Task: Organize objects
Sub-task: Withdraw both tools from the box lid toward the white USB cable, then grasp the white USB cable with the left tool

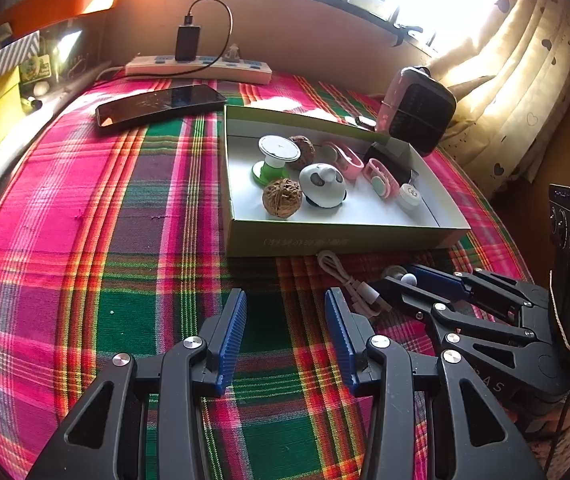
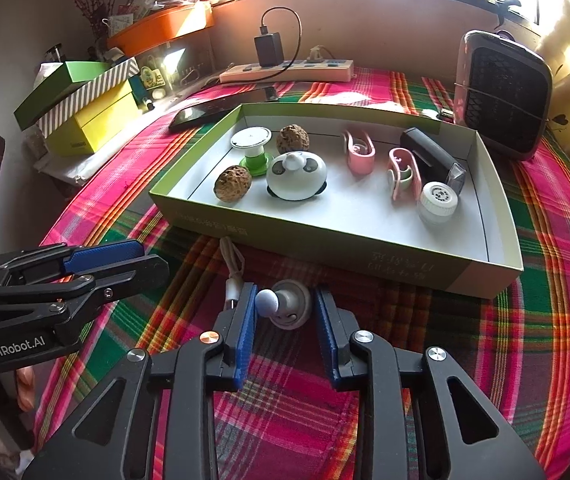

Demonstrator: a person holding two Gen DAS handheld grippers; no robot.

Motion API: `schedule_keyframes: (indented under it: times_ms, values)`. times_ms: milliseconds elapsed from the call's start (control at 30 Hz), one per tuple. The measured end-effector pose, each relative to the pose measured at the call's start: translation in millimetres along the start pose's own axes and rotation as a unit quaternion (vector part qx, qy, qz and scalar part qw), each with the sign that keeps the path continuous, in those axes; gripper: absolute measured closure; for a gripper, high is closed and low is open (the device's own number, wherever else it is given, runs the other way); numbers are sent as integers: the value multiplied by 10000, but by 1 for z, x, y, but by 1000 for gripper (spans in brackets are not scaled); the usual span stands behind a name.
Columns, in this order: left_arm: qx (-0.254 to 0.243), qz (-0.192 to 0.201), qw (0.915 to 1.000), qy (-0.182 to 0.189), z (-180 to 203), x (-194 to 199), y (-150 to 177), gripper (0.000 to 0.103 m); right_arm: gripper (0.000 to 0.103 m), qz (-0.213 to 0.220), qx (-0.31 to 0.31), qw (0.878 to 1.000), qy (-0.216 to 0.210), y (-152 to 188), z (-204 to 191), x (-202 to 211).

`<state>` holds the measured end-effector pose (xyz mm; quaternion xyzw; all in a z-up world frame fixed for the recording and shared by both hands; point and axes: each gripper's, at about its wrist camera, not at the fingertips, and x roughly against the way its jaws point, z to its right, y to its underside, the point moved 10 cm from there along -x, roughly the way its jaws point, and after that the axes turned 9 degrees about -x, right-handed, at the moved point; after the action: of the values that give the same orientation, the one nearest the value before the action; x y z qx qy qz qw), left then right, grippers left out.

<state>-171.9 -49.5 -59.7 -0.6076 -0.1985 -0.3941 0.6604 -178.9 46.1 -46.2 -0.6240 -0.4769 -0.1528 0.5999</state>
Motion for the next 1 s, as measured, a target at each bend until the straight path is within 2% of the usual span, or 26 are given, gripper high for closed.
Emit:
schedule_keyframes:
  times_ms: [400,833,1000]
  values:
    - [72,11,10000,32,-3,4,1,64,76,-195,10,9985,-512,11,-29,-6]
    - [-217,-89,9993,285,19,-1,1,64,76,93,-271,9996,-57,3,10,11]
    - [-402,-257,9986,214,27,-11,6,64,76,130,-403,9991,5,3,21,14]
